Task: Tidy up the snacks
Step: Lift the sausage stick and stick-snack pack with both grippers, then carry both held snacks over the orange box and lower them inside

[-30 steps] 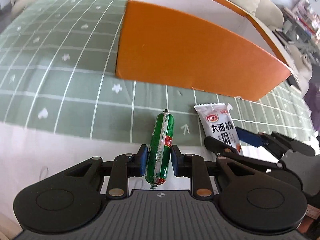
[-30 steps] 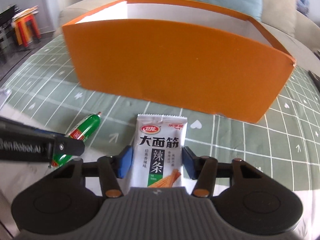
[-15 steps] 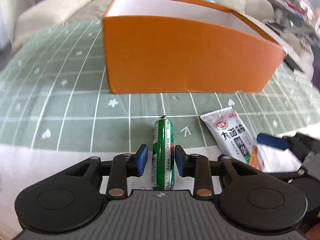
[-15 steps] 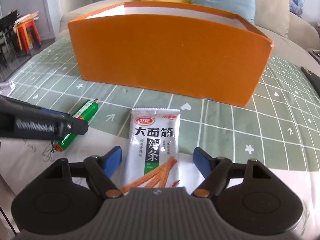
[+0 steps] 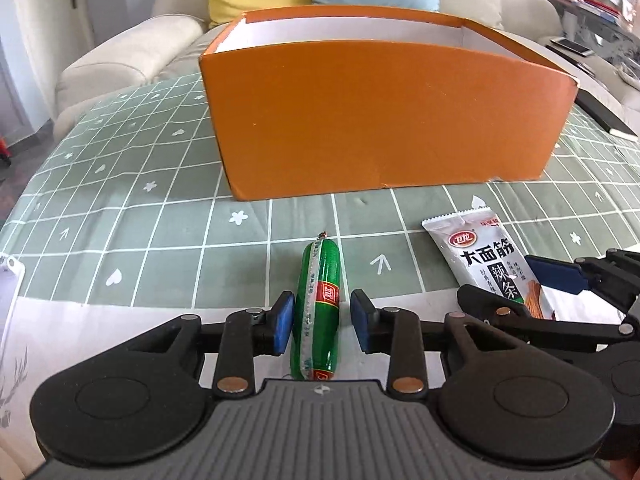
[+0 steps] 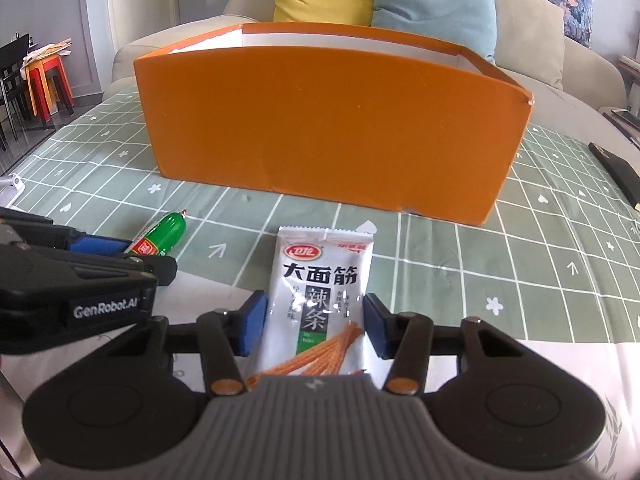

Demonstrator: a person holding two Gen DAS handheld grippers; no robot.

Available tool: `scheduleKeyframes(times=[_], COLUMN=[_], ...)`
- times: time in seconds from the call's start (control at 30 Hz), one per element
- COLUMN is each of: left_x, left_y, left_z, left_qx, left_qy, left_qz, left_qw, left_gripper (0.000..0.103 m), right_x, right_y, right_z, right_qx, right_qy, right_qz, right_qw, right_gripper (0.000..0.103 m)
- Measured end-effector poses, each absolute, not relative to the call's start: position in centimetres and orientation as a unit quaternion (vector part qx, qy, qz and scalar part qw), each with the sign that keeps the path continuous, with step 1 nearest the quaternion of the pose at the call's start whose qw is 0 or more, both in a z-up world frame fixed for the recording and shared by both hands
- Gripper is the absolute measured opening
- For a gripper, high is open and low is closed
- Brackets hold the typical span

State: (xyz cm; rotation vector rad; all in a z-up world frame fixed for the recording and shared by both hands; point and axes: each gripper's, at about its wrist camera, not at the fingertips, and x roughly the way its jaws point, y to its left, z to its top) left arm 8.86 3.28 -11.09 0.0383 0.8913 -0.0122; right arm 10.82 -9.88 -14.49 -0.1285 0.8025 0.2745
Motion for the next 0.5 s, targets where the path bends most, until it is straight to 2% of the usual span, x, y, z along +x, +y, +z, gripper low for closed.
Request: scheduleKeyframes(times=[0.07, 0.27, 0.5], left_x=[8.9, 8.8, 8.8], left_y=[3.5, 4.3, 4.4], left_z=[-11.0, -10.4, -8.3], left_qx=[-0.001, -0.033, -0.042], left_qy=[0.436, 0.427, 0.411], left_qz=[-0.014, -0.023, -0.022], left_qw=[0.9, 0.903, 0.911], left_gripper=[0.025, 0.025, 0.025], right_x=[10.9, 11.2, 11.0], right_y=[-9.9, -10.3, -10.8], right_z=[-14.4, -13.6, -11.0], right_qx=[-0.062, -0.042, -0.03], right_qy=[0.391, 0.409, 0.385], right_qz=[0.136, 0.15, 0.162], right_qw=[0.908, 0.899, 0.908], right_gripper=[0.048, 0.046, 0.046])
